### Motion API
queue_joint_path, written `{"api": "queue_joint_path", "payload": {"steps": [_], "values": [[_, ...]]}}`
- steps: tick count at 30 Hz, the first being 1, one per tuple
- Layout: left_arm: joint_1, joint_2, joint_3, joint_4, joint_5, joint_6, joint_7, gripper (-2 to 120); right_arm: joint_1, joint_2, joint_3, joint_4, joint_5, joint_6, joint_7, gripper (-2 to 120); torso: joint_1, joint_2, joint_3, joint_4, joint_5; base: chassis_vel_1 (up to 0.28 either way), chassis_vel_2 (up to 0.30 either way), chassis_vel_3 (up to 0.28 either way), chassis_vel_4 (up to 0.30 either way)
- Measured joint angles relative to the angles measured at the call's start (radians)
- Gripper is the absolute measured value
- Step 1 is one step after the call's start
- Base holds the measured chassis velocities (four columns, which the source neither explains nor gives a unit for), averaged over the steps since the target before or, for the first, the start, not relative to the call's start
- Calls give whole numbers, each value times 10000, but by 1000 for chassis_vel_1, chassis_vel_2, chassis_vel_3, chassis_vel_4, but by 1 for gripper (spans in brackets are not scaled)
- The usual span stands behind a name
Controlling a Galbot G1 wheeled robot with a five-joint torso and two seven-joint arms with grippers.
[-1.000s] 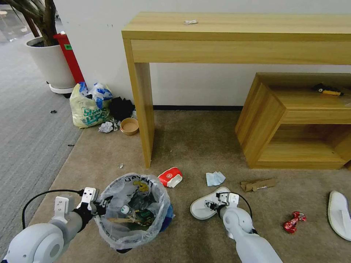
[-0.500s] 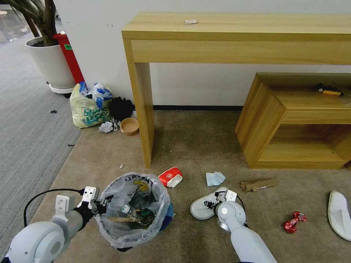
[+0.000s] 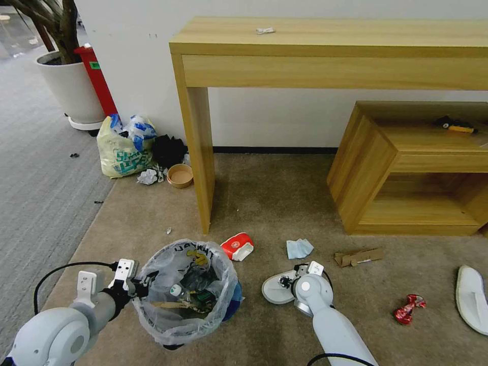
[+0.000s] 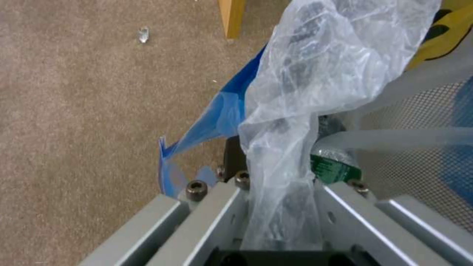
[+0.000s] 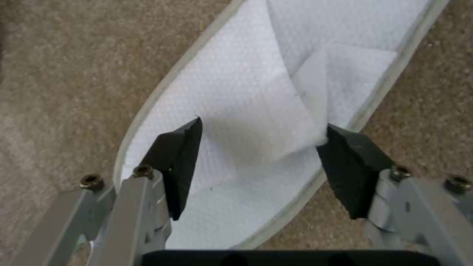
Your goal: Pick up the trash bin and place the garbage on the floor into it.
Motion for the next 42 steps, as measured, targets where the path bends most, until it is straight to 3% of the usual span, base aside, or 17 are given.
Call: {"api": "queue_joint_path", "payload": {"steps": [16,24,31,39,42], "values": [[-24,3,8,-5,6,0,103,0,-60,-12,29,-102,-396,308,-358,0,0,0,0,-1,1,0,0,0,0],[-23,9,-29,-15,3,0,128,0,-129,-87,64,-131,-882,465,-672,0,0,0,0,0,1,0,0,0,0],[-27,-2,-41,-21,1,0,131,0,-548,-423,95,409,-2525,970,-1768,0,0,0,1,-1,1,0,0,0,0],[-82,-15,-31,-87,-17,0,131,0,-1171,-1071,97,1965,-3874,1673,-3069,0,0,0,1,-1,1,0,0,0,0],[-137,-25,1,-90,-20,0,105,0,-1332,-1482,108,3079,-4114,1948,-3979,0,0,0,1,0,1,0,0,0,0]]}}
